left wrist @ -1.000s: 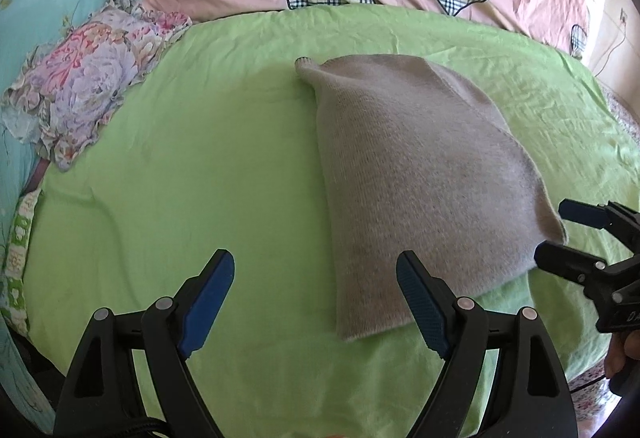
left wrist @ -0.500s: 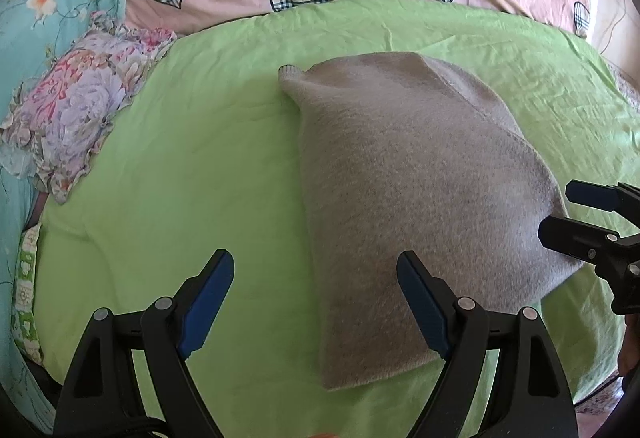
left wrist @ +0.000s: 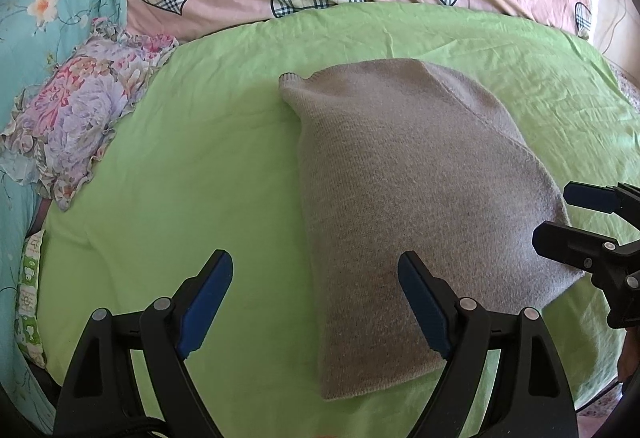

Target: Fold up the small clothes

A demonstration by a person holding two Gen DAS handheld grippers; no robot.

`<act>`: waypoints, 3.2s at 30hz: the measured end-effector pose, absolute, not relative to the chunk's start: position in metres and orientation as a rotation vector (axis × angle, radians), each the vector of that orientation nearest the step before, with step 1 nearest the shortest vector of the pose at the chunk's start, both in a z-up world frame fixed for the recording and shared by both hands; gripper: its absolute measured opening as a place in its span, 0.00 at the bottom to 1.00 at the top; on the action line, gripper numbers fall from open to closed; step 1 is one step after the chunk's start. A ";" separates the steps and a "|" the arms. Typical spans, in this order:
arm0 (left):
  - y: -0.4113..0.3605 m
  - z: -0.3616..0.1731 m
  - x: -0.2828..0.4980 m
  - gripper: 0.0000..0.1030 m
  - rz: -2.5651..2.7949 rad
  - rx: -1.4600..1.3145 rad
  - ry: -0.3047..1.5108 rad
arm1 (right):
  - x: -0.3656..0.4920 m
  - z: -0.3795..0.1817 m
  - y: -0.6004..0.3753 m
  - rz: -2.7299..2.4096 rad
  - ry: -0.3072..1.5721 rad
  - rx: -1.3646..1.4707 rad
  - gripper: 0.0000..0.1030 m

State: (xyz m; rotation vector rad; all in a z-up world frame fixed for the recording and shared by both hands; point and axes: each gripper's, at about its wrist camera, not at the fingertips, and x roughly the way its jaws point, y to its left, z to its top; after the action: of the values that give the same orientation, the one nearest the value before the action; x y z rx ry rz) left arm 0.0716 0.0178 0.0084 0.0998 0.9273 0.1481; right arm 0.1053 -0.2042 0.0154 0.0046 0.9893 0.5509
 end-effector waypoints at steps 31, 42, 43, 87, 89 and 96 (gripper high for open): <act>0.023 0.005 0.076 0.83 0.138 0.071 0.934 | 0.108 0.015 -0.201 0.556 0.987 0.008 0.89; 0.022 0.006 0.075 0.83 0.140 0.068 0.931 | 0.109 0.015 -0.200 0.558 0.987 0.008 0.89; 0.022 0.006 0.075 0.83 0.140 0.067 0.930 | 0.108 0.014 -0.200 0.559 0.987 0.008 0.89; 0.020 0.012 0.068 0.83 0.139 0.051 0.927 | 0.104 0.017 -0.197 0.564 0.978 0.008 0.89; 0.020 0.013 0.067 0.83 0.138 0.050 0.926 | 0.103 0.016 -0.197 0.563 0.978 0.009 0.89; 0.020 0.013 0.068 0.83 0.137 0.052 0.925 | 0.103 0.018 -0.196 0.565 0.977 0.011 0.89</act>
State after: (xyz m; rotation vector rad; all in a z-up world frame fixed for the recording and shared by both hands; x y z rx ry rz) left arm 0.0679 0.0200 0.0129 0.0519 0.9253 0.1369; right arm 0.1028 -0.1963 0.0180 0.0113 0.9769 0.5645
